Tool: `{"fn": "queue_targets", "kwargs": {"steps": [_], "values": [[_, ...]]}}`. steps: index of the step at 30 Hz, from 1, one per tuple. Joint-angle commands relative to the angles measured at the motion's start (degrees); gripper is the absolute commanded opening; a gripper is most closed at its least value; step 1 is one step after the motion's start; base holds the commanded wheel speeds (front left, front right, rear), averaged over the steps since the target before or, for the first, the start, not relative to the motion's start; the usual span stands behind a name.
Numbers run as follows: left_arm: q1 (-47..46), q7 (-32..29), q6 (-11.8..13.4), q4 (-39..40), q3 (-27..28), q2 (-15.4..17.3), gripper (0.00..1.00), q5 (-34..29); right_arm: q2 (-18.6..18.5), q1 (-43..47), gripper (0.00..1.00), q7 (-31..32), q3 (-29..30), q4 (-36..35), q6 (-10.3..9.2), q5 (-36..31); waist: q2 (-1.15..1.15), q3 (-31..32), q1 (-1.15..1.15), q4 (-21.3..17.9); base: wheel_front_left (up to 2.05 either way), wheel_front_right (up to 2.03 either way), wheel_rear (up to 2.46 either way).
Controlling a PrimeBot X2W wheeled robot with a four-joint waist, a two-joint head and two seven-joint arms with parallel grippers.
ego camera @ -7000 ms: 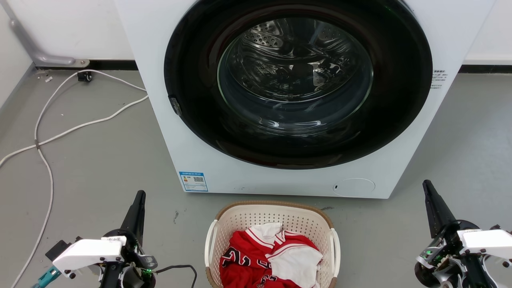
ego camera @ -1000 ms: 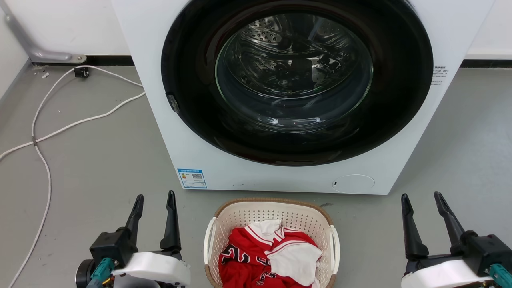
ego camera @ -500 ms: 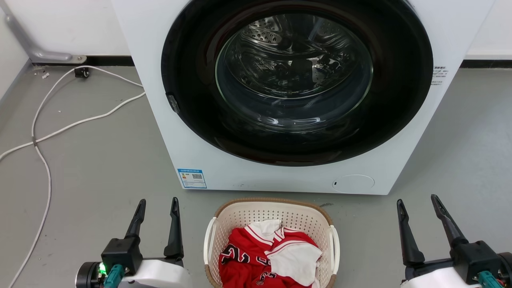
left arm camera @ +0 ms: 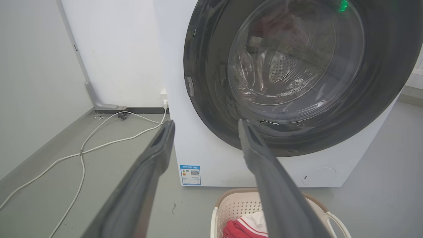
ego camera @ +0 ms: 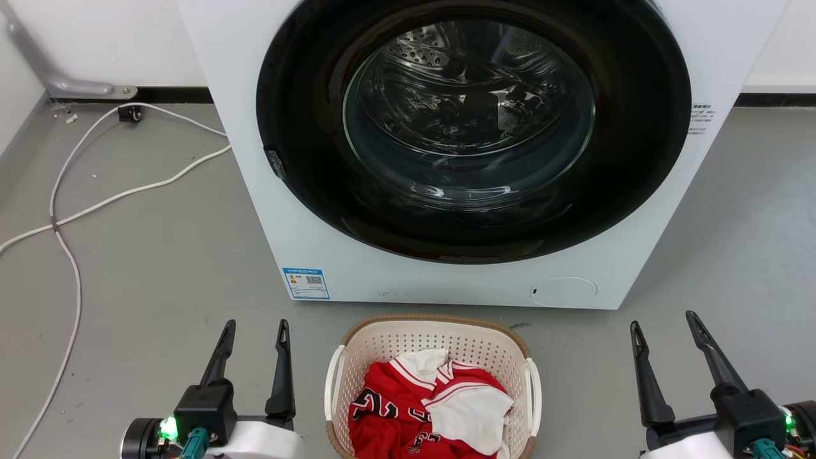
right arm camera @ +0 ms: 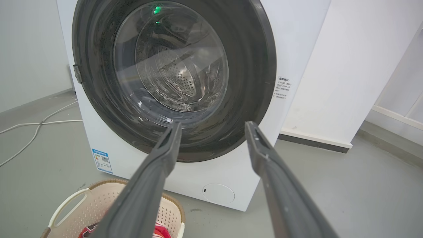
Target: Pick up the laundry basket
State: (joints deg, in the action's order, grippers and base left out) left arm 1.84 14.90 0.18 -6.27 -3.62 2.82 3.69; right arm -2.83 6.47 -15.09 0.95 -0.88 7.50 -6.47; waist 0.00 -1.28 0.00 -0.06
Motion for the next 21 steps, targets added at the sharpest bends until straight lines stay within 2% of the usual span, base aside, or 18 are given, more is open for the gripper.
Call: {"fn": "queue_targets", "kwargs": {"steps": [1,21], "values": [[0.31,0.46,0.14,-0.07,0.04,0.12,1.0,-0.2,-0.09,0.72,1.0,-0.12,0.04,-0.2,-0.02,0.19,0.0,0.02,0.0,-0.03,0.0,0.0,0.0],[0.57,0.46,0.77,-0.39,0.21,0.11,1.0,-1.6,-0.09,0.55,1.0,-0.12,0.25,0.41,-0.02,1.26,0.0,-0.17,0.0,-0.19,0.0,0.0,0.0]]}}
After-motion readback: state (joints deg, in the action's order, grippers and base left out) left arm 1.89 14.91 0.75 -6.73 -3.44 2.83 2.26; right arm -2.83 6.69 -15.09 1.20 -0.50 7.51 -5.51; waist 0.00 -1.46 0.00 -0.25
